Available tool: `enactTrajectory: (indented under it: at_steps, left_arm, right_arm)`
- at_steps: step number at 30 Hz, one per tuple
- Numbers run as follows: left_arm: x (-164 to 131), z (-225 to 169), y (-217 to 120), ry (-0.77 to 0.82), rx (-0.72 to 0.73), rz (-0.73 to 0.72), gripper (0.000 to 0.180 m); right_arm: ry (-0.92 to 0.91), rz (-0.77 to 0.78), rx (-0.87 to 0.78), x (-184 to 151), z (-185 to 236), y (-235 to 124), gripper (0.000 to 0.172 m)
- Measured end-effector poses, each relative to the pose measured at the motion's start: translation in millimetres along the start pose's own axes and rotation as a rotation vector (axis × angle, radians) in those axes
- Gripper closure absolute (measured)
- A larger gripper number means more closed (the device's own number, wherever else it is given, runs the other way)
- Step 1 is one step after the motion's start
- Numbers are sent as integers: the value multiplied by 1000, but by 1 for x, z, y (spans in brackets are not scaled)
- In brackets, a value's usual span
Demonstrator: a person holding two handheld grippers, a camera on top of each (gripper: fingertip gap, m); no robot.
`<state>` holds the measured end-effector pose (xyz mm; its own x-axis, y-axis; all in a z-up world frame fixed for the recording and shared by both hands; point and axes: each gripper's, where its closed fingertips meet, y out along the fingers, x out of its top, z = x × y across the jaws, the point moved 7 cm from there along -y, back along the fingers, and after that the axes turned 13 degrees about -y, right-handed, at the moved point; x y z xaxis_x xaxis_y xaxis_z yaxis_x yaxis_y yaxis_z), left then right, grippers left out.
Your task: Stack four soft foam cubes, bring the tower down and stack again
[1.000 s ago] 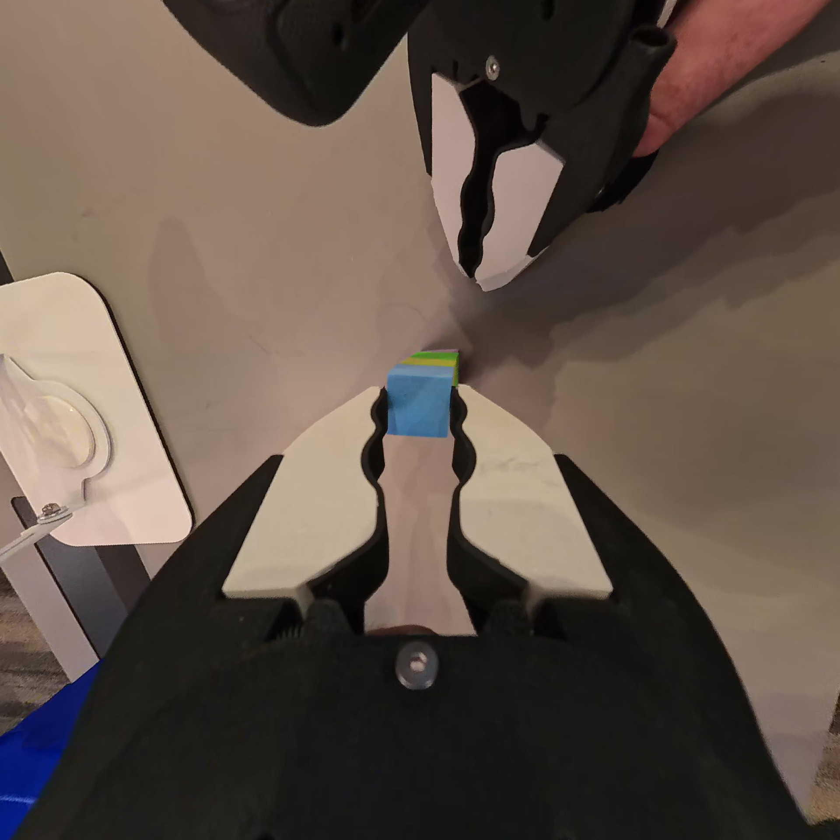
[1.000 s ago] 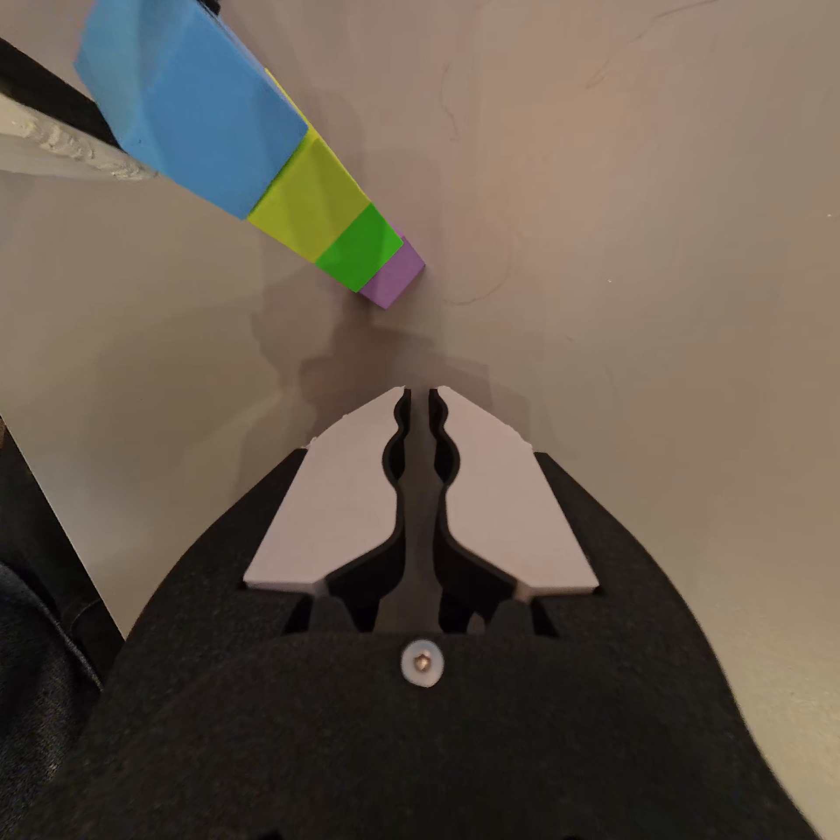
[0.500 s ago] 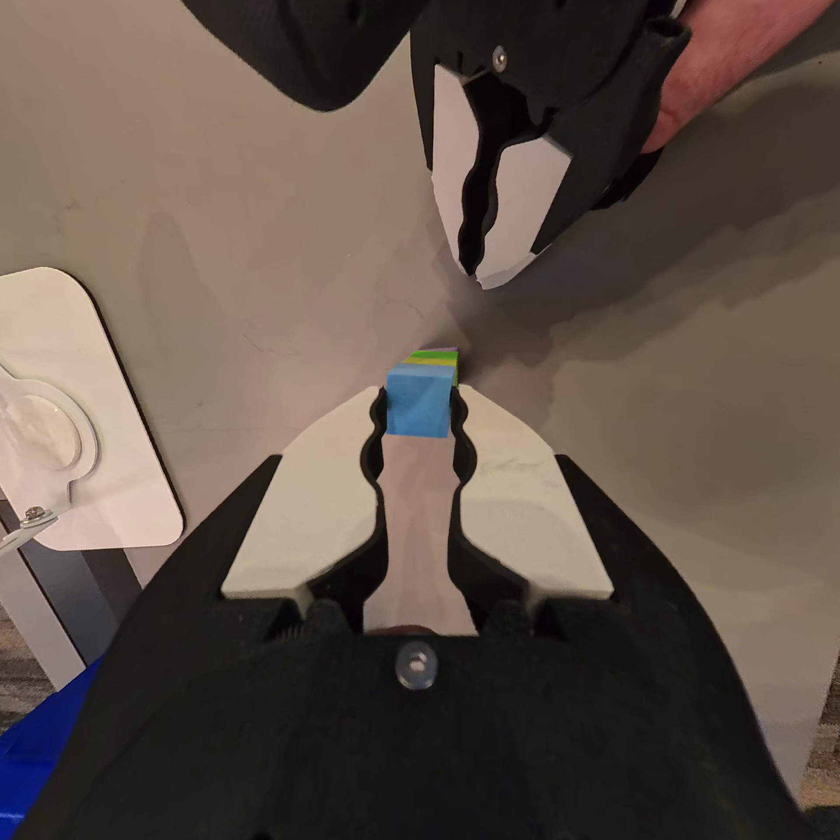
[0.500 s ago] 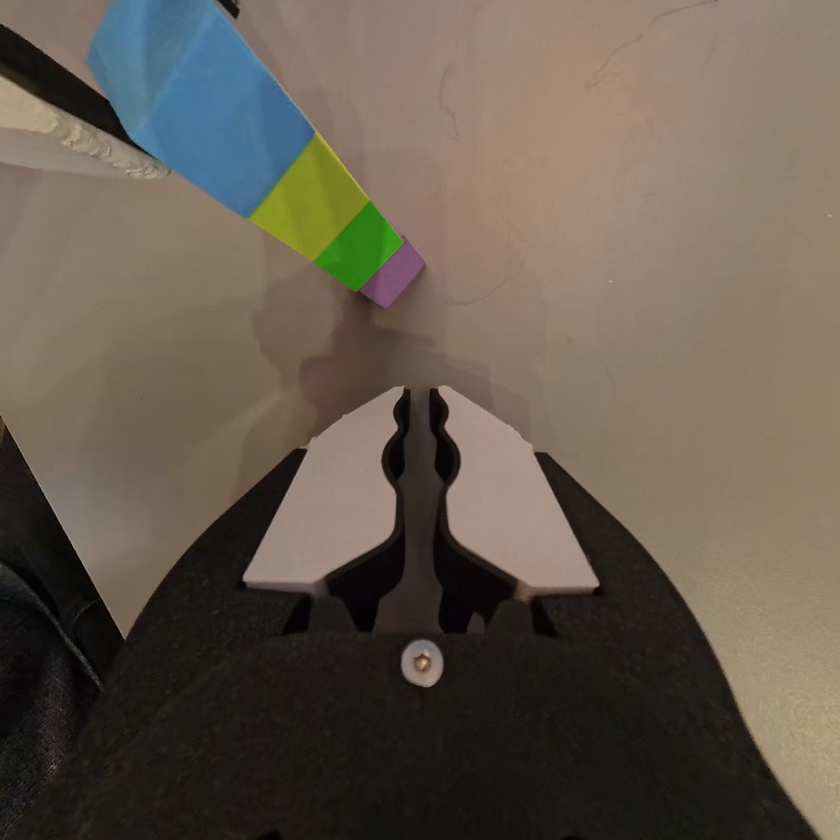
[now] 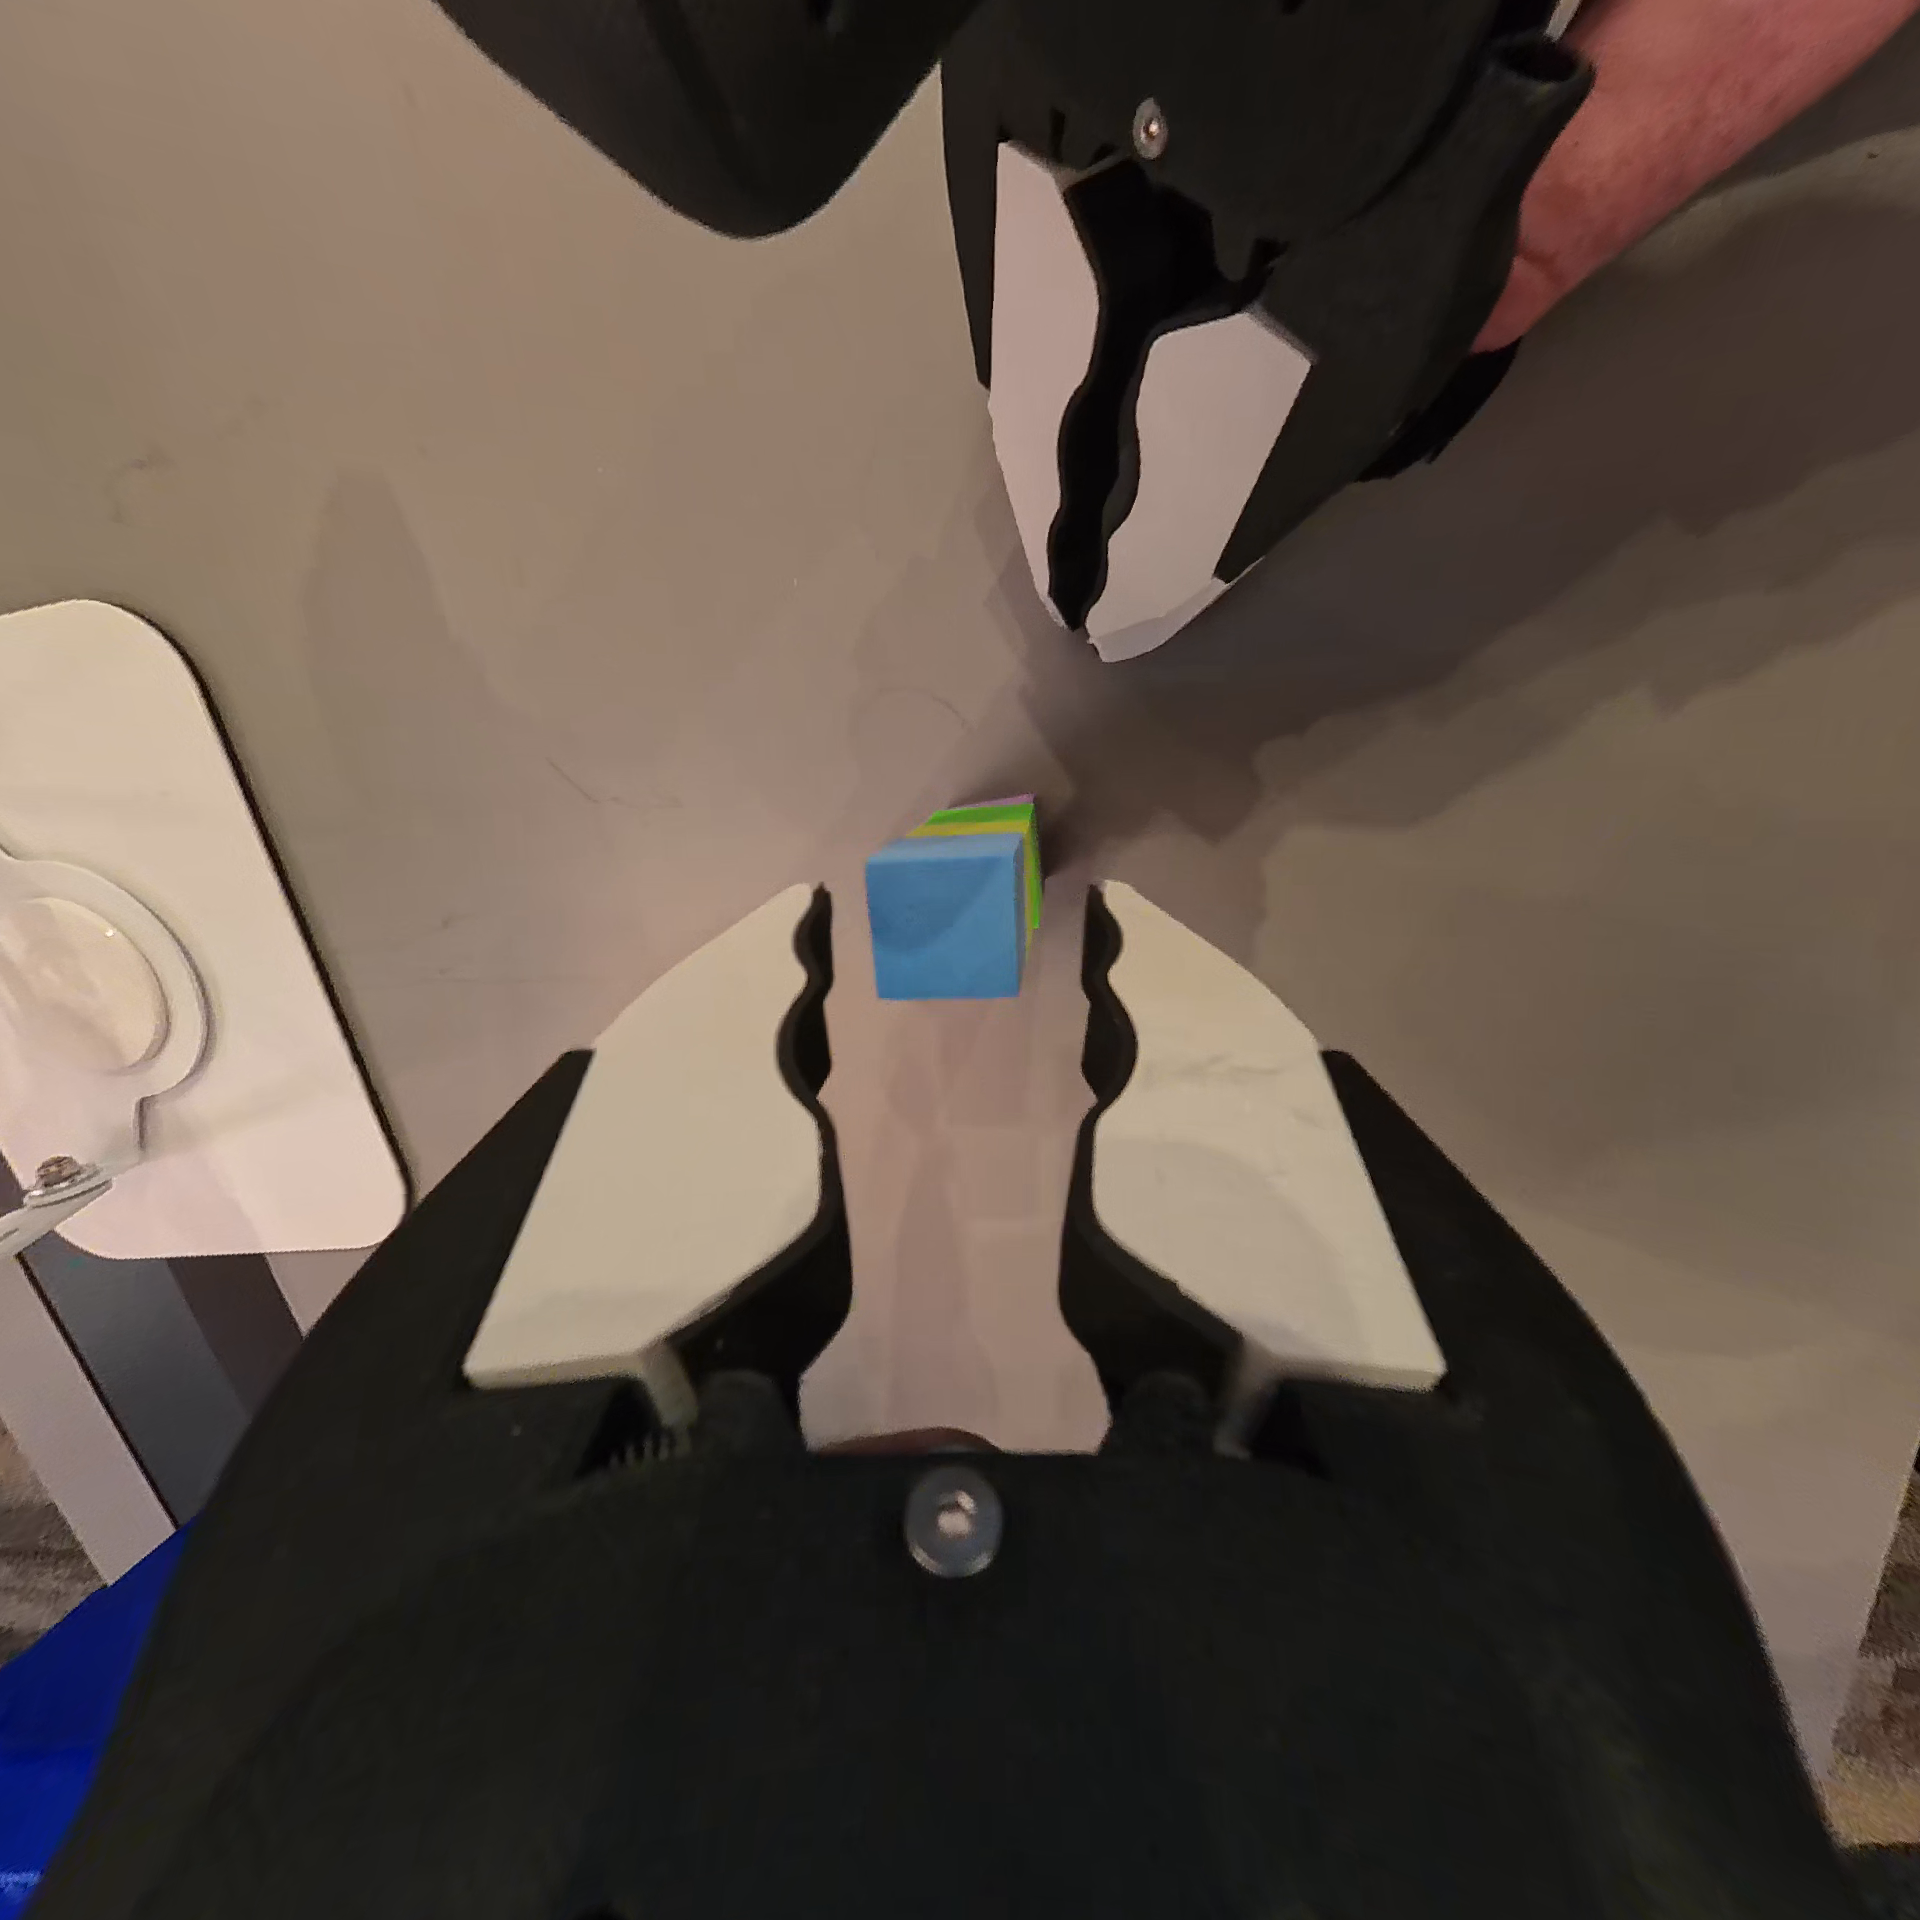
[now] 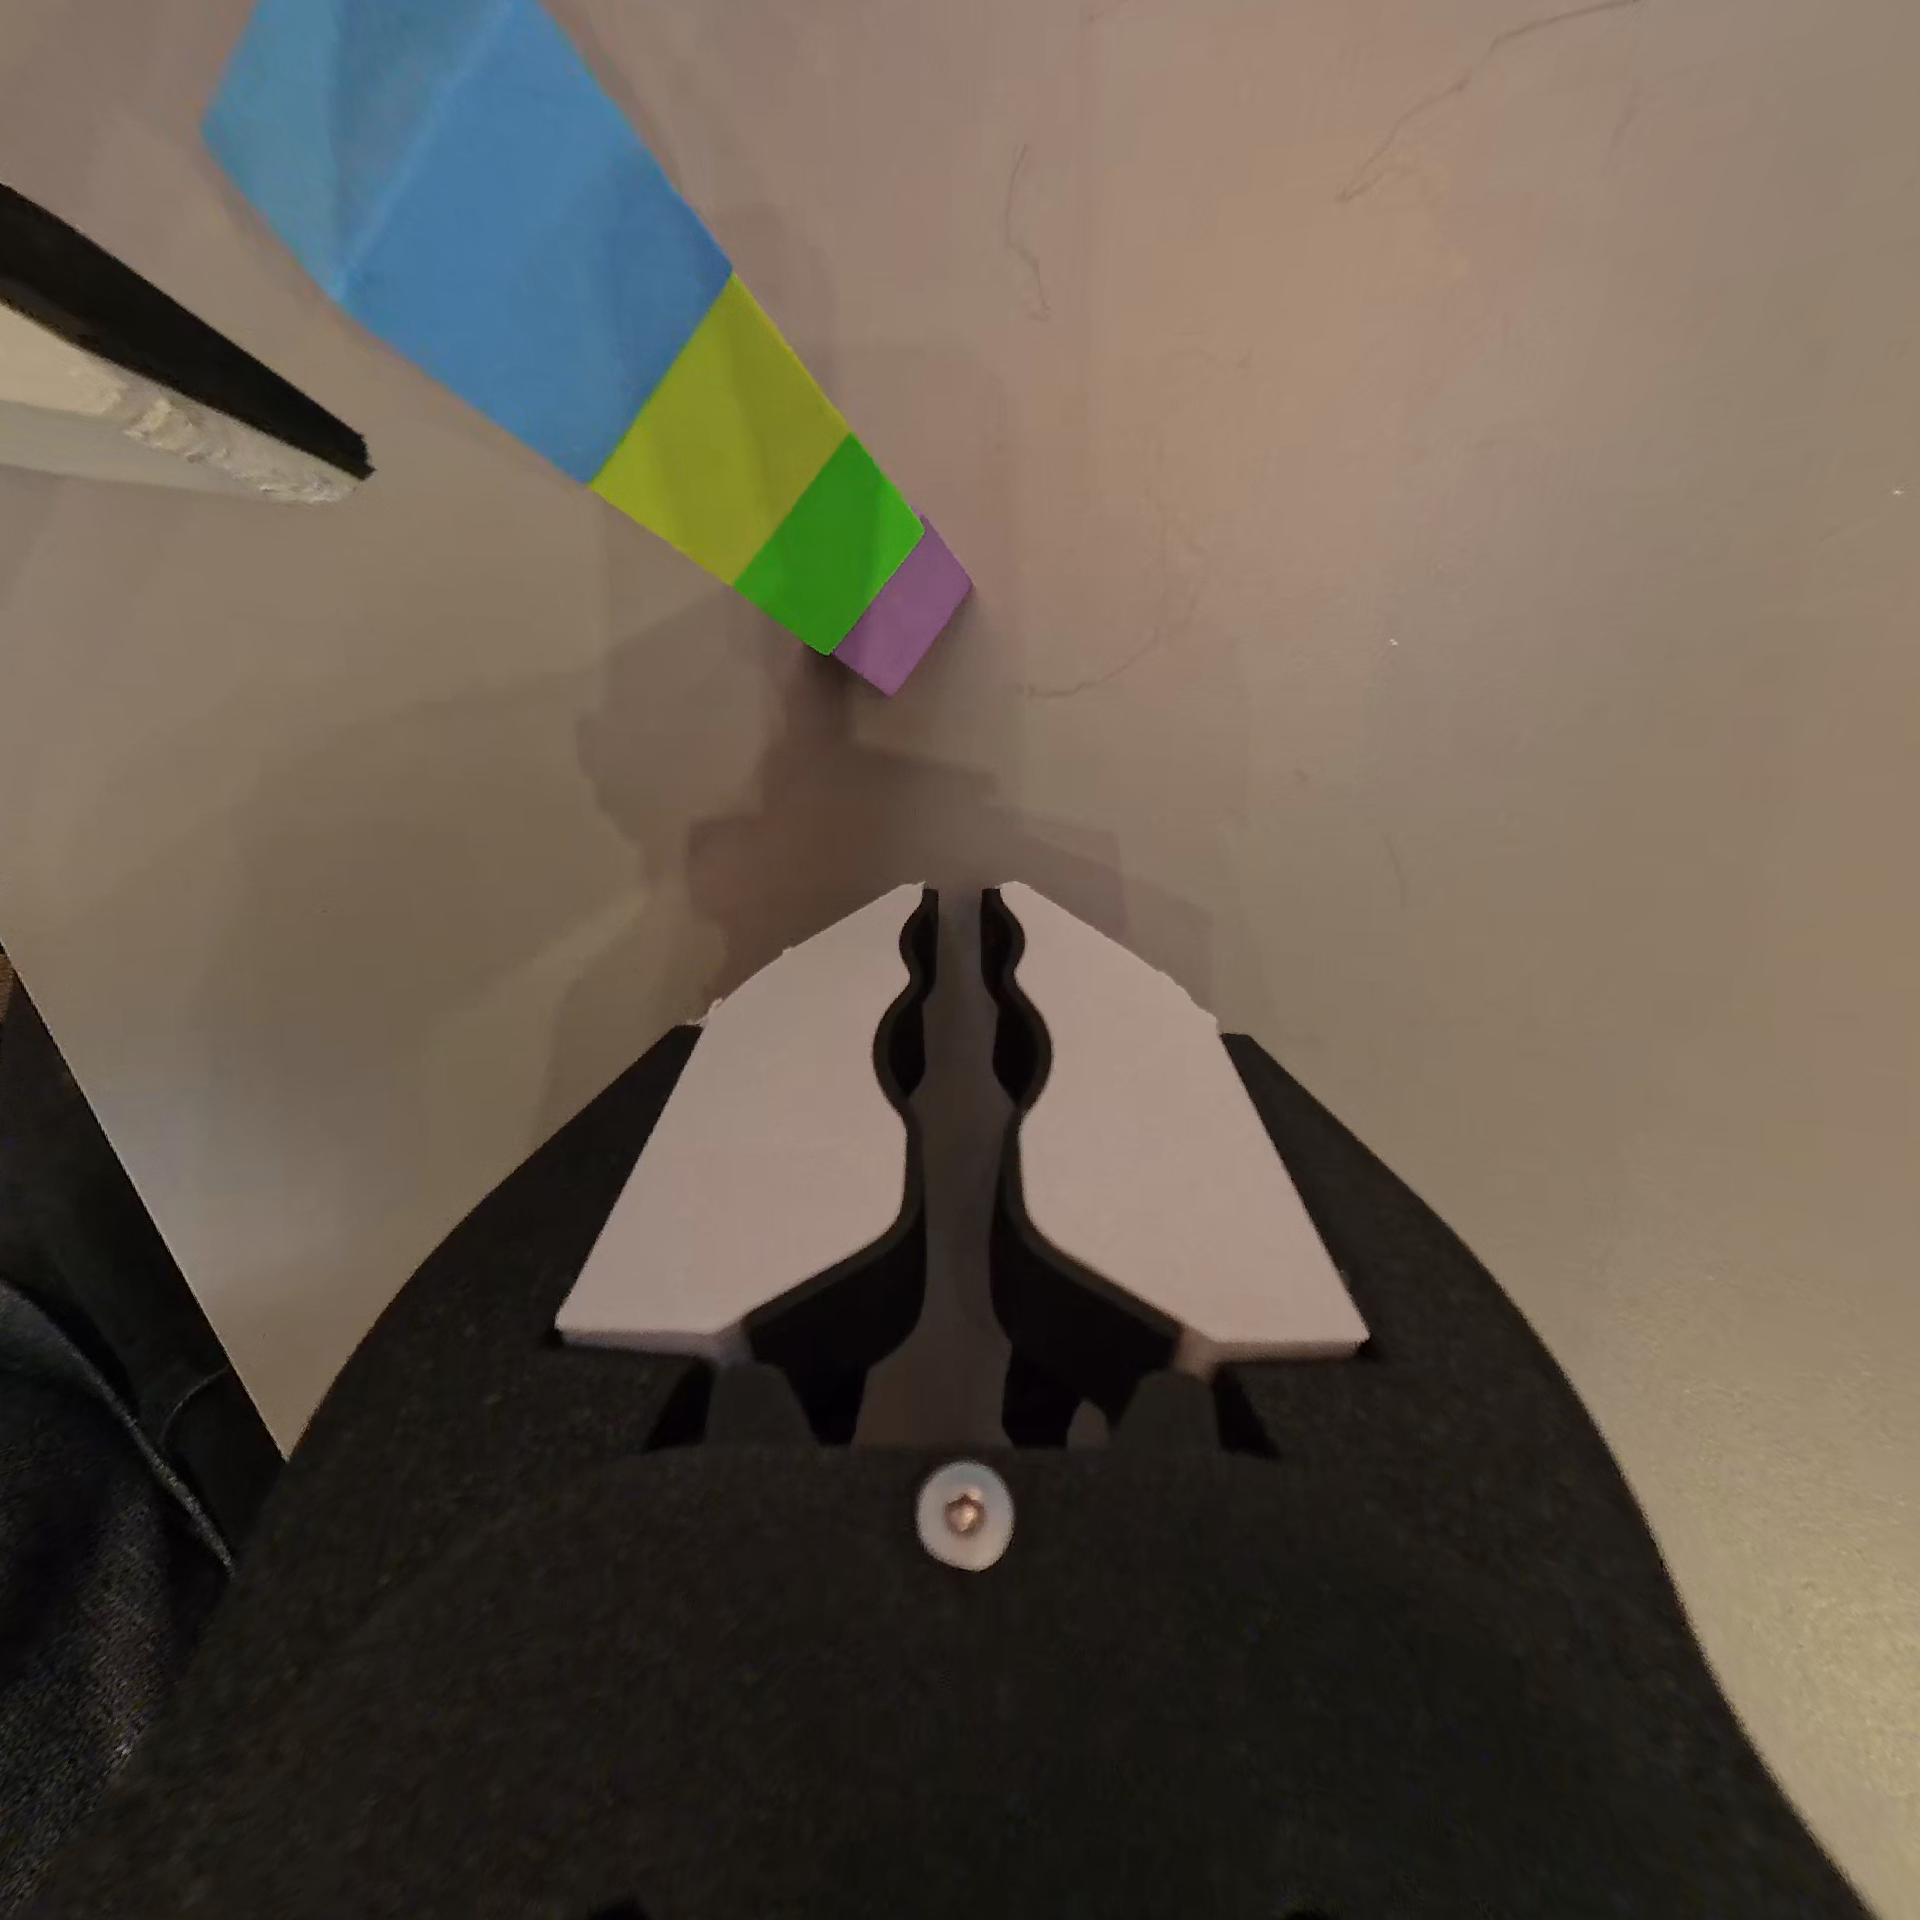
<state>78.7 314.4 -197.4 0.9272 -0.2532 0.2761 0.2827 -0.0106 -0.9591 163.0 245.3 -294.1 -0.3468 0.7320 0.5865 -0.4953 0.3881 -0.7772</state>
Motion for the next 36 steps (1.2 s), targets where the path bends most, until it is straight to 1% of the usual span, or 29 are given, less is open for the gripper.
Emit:
enactTrajectory:
  at_steps: [4, 8, 10, 12, 14, 17, 22, 25, 27, 28, 30, 32, 34, 36]
  left_arm:
    - [-4, 0, -15, -34, 27, -41, 125]
    - [-23, -7, -41, -97, 110, -110, 121]
    - [-40, -11, -52, -165, 166, -141, 129]
    - [-63, -16, -56, -258, 233, -164, 142]
    - [-91, -23, -53, -392, 264, -173, 152]
    - [-133, -36, -38, -555, 289, -176, 167]
    - [-188, -51, -16, -801, 371, -159, 176]
    - [-209, -57, -9, -898, 383, -160, 180]
    - [-224, -60, -5, -937, 410, -143, 180]
    - [-230, -61, -3, -971, 410, -152, 180]
    - [-240, -61, -1, -1048, 377, -214, 180]
    - [-252, -60, -1, -1120, 395, -241, 180]
    - [-263, -61, 1, -1146, 414, -218, 180]
    - [-268, -60, 2, -1168, 414, -231, 180]
  right_arm:
    - [-2, 1, 0, 0, 0, 0, 164]
    - [-3, 2, -4, 0, 0, -1, 164]
    - [-3, 4, -8, -1, -1, -1, 163]
    - [-4, 9, -20, -1, -1, -2, 163]
    - [-11, 19, -36, -2, 0, -3, 163]
    - [-13, 33, -58, -3, 0, -4, 163]
    - [-7, 48, -97, -5, 0, -7, 163]
    - [11, 64, -121, -8, -1, -9, 165]
    - [22, 76, -147, -9, -3, -11, 168]
    - [30, 79, -159, -9, -4, -12, 168]
    - [32, 84, -182, -10, -6, -13, 169]
    - [34, 97, -217, -11, -9, -16, 170]
    - [39, 102, -236, -12, -11, -17, 170]
    - [46, 104, -258, -13, -13, -18, 170]
